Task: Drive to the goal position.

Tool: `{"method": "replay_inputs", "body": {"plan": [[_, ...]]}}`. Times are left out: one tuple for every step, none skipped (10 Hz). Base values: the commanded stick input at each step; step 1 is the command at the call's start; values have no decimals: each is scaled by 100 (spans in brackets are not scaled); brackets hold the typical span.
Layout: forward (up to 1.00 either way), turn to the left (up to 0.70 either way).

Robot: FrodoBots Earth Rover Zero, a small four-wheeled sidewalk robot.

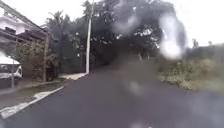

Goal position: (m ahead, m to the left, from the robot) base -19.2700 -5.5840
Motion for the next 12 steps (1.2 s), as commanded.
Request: {"method": "replay_inputs", "body": {"plan": [[70, 0], [70, 0], [70, 0], [70, 0], [70, 0], [70, 0], [70, 0], [70, 0], [70, 0], [70, 0], [31, 0], [0, 0]]}}
